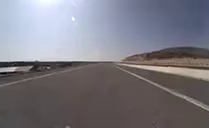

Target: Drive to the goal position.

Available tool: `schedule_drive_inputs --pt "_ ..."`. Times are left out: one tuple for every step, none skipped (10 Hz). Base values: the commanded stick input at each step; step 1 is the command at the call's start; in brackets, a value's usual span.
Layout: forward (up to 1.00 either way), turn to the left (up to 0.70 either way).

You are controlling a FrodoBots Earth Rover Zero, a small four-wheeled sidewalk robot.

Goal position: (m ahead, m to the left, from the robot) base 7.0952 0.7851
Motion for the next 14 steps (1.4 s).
schedule_drive_inputs --pt "1.0 0.0" --pt "1.0 0.0" --pt "1.0 0.0" --pt "1.0 0.0" --pt "1.0 0.0" --pt "1.0 0.0" --pt "1.0 0.0" --pt "1.0 0.0" --pt "1.0 0.0" --pt "1.0 0.0" --pt "1.0 0.0" --pt "1.0 0.0" --pt "1.0 0.0" --pt "1.0 0.0"
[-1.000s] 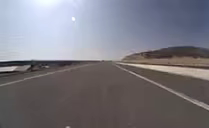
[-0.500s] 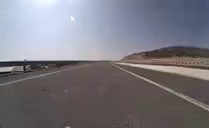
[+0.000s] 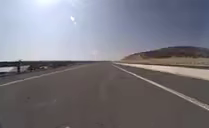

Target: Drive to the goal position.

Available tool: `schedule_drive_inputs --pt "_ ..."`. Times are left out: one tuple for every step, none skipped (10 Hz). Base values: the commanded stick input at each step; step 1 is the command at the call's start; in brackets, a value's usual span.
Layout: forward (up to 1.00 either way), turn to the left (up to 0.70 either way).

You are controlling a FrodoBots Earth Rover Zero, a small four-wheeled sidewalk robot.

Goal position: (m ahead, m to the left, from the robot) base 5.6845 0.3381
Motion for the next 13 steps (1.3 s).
schedule_drive_inputs --pt "1.0 0.0" --pt "1.0 0.0" --pt "1.0 0.0" --pt "1.0 0.0" --pt "1.0 0.0" --pt "1.0 0.0" --pt "1.0 0.0" --pt "1.0 0.0" --pt "1.0 0.0" --pt "1.0 0.0" --pt "1.0 0.0" --pt "1.0 0.0" --pt "1.0 0.0"
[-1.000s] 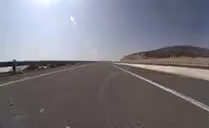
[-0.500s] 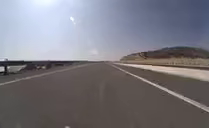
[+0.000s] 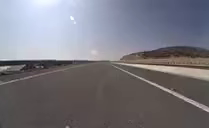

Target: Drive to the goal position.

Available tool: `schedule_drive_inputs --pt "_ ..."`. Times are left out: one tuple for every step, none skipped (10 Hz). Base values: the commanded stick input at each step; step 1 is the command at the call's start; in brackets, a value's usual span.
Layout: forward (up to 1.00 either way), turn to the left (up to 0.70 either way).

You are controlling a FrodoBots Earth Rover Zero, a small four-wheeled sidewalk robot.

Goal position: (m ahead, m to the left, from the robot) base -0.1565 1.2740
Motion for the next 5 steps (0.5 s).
schedule_drive_inputs --pt "1.0 0.0" --pt "1.0 0.0" --pt "1.0 0.0" --pt "1.0 0.0" --pt "1.0 0.0"
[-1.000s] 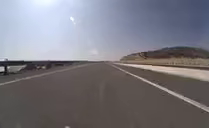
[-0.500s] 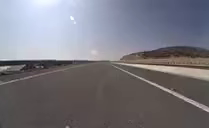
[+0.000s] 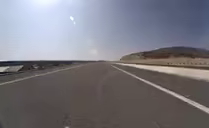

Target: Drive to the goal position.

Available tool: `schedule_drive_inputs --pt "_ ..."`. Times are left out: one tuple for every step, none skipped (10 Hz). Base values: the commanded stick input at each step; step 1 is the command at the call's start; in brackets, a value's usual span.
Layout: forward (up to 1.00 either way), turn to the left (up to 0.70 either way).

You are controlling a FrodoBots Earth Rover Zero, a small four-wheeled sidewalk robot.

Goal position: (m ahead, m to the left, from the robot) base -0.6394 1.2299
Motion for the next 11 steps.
schedule_drive_inputs --pt "1.0 0.0" --pt "1.0 0.0" --pt "1.0 0.0" --pt "1.0 0.0" --pt "1.0 0.0" --pt "1.0 0.0" --pt "1.0 0.0" --pt "1.0 0.0" --pt "1.0 0.0" --pt "1.0 0.0" --pt "1.0 0.0"
